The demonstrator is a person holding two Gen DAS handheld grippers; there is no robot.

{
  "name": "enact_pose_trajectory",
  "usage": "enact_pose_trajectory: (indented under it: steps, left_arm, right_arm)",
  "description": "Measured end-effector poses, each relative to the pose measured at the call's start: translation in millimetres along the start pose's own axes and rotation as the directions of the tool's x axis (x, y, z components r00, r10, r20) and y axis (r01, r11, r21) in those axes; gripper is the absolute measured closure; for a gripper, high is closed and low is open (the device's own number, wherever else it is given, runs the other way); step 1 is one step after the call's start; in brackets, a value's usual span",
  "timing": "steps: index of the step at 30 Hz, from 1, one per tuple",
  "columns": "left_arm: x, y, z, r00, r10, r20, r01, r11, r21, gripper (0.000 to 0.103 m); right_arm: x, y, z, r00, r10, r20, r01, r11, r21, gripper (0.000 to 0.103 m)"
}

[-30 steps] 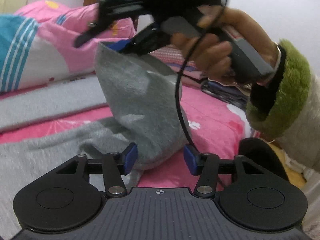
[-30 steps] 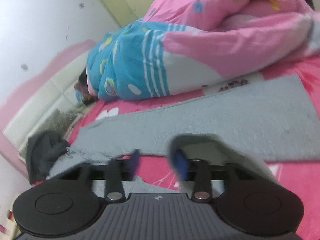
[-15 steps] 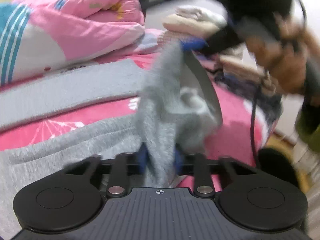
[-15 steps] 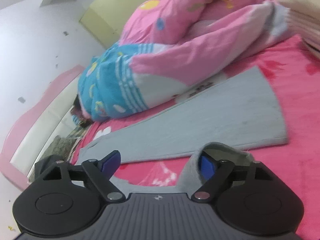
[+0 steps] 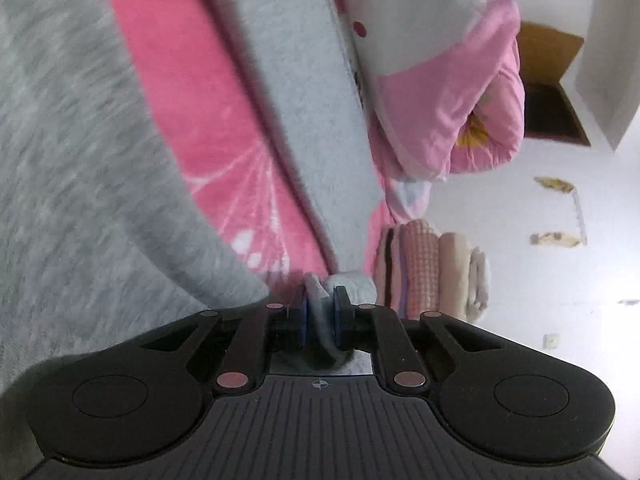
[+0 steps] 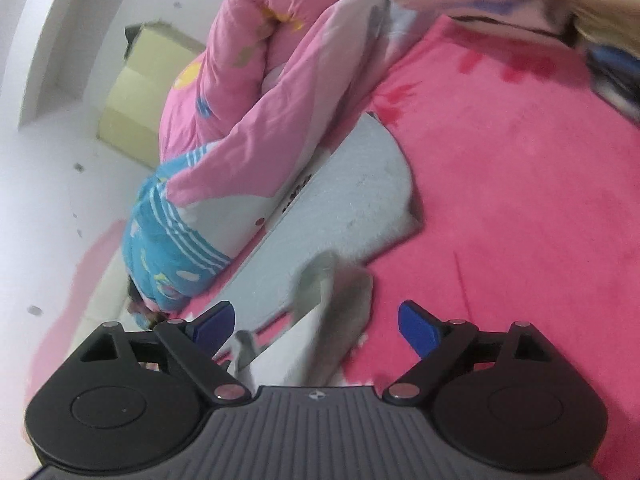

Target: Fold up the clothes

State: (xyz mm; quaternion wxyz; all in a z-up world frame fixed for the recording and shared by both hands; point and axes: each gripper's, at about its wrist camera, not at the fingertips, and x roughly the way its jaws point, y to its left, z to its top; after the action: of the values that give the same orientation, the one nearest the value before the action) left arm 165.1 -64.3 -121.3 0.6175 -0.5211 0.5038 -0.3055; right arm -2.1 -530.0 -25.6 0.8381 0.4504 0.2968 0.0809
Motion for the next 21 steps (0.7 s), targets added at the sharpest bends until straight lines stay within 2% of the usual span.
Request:
enact_pose_trajectory:
  steps: [6,9,11,13,15,17,21]
  left_arm:
    - [-2.4,-8.4,0.0,0.999,-0.047,-0.018,0.048,0.998,0.041,0.092]
    - [1.9,-20.3,-4.5,0.996,-0.081,-0.039,0.084,0.994,0.076,0.092]
    - [2.5,-28.2,-9.5,0.993,-0.106,-0.061,0.111,0.989,0.097,0.092]
    - [4.1,-36.6,-17.6,0.987,-0.128,-0.095,0.140,0.982,0.125,0.092]
    - [6.4,-45.0,-27.0,0.980,-0.148,-0.134,0.168,0.974,0.153,0.092]
    - [9.4,-53.3,-39.1,0.970,-0.167,-0.178,0.199,0.964,0.178,0.092]
    - [15.7,-70.2,-76.7,0.935,-0.195,-0.297,0.269,0.935,0.231,0.092]
  right_arm:
    - [11.7,-2.7,-33.7,0.991,0.098,-0.087,-0.093,0.994,0.065,0.014]
    - [30.8,5.7,-42.1,0.986,0.114,-0.124,-0.106,0.992,0.071,0.017]
    - [46.1,8.4,-43.2,0.987,0.080,-0.137,-0.071,0.995,0.070,0.029]
    - [56.9,8.1,-43.4,0.986,0.079,-0.144,-0.069,0.995,0.075,0.039]
    - [61.8,7.4,-43.9,0.985,0.090,-0.146,-0.079,0.994,0.078,0.058]
    - [58.5,6.1,-45.4,0.987,0.090,-0.134,-0.080,0.994,0.077,0.089]
    - [21.6,-1.2,-51.0,0.990,0.120,-0.077,-0.113,0.989,0.093,0.097]
